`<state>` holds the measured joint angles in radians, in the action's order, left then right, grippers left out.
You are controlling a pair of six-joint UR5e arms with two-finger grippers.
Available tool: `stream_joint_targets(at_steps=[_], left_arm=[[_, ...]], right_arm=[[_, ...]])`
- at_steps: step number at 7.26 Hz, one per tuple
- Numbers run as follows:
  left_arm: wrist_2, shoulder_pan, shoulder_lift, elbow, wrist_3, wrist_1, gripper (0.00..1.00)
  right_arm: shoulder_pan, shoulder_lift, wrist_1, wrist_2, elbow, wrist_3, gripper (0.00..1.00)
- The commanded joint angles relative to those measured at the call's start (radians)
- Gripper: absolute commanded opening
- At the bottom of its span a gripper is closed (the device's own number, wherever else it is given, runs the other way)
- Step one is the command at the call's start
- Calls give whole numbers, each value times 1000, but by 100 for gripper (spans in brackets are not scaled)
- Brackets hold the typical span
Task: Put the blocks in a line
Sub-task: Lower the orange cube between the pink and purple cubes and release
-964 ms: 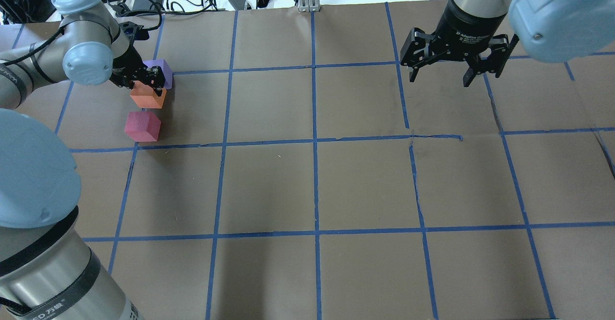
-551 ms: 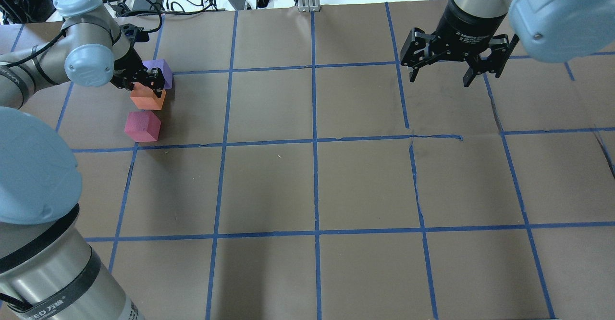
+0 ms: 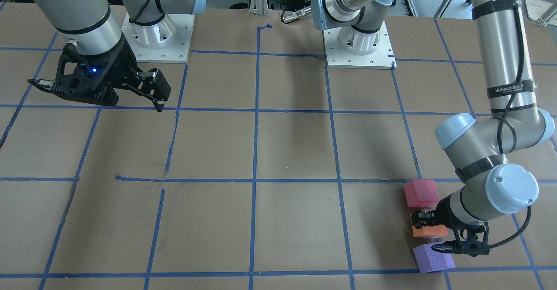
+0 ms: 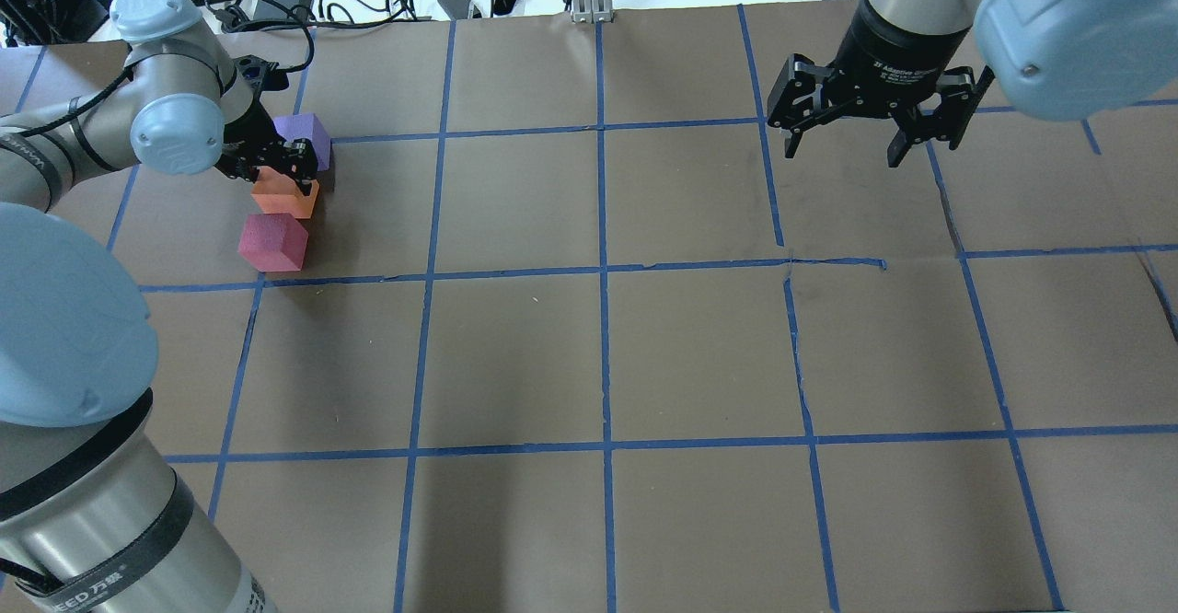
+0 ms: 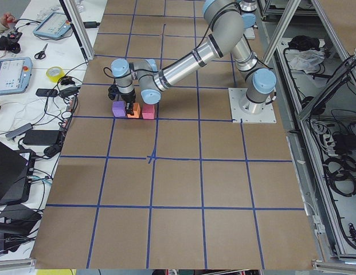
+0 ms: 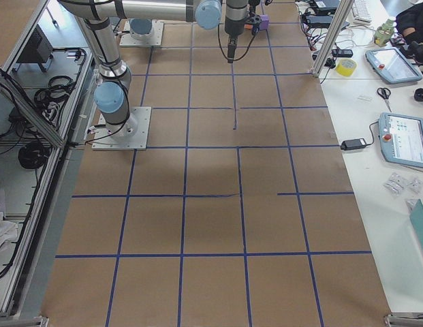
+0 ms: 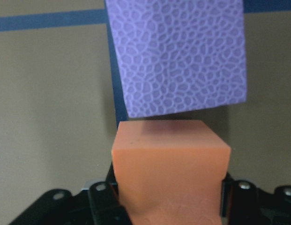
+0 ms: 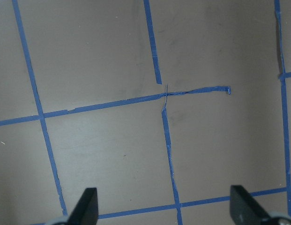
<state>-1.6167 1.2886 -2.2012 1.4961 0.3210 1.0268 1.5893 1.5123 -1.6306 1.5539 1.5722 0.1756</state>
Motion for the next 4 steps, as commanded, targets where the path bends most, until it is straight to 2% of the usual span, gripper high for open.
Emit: stream_joint_targets(at_steps=[1, 2, 4], left_arm=[[0, 0, 1, 3, -28, -2, 81], [0, 0, 1, 4, -45, -1, 89], [-6, 2, 34, 3, -53, 12, 97]], right_arm=[[0, 0, 0, 0, 2, -1, 100], [0, 0, 0, 0, 2, -1, 100], [0, 0, -2, 0, 2, 1, 100]])
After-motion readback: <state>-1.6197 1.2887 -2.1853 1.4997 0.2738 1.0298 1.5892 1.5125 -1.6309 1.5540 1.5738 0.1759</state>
